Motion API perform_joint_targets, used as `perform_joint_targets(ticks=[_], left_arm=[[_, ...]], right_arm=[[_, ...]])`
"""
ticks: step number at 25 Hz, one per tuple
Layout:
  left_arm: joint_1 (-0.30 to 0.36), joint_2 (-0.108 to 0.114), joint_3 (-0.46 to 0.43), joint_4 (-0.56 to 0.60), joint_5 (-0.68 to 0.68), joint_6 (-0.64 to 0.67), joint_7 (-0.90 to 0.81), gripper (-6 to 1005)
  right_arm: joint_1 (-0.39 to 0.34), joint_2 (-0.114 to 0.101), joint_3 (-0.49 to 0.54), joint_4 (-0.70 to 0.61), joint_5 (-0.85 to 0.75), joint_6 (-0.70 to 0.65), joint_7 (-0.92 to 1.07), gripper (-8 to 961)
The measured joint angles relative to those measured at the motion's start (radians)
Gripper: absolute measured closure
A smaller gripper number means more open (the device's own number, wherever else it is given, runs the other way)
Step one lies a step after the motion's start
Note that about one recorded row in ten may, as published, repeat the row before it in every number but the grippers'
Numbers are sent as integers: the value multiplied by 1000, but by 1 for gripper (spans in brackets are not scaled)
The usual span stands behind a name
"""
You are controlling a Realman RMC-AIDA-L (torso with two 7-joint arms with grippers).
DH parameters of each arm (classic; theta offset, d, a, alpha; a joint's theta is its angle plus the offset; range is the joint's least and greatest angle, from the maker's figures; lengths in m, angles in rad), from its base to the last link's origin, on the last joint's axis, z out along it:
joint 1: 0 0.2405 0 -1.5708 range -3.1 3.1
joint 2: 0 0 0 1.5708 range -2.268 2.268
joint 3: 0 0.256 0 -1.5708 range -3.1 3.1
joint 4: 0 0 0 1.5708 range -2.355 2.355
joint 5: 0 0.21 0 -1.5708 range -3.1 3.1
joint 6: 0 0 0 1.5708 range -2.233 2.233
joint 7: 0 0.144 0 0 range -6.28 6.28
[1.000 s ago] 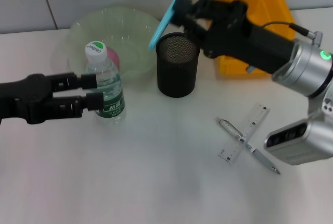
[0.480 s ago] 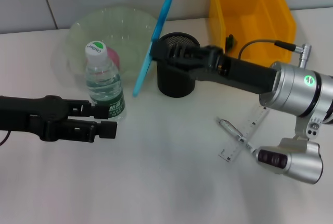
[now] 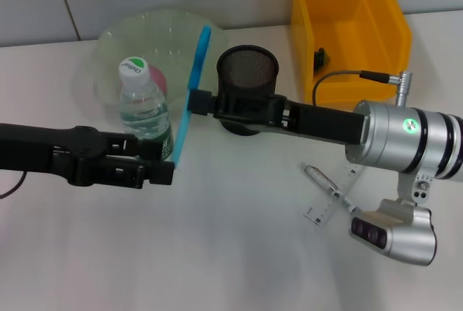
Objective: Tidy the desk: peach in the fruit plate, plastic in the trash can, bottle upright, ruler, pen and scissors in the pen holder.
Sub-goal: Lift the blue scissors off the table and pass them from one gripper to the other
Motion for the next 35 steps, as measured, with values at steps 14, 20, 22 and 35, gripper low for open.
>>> perform_joint_targets(ticks=[14,20,22,35], left_arm=[[-31,-9,0,-33,1,-24,-4,374],[-34,-9,0,-42,2,-45,-4,376],[-35,-9,0,-47,2,-46,-3,377],[-55,-11,3,-73,29,-48,-9,381]], right_arm=[[35,-1,-37,39,-4,17,-35,651],[36,-1,-38,39,-4,15,-48,648],[36,-1,-38,39,-4,14,-48,647],[32,0,-40,41,-4,9,-56,641]])
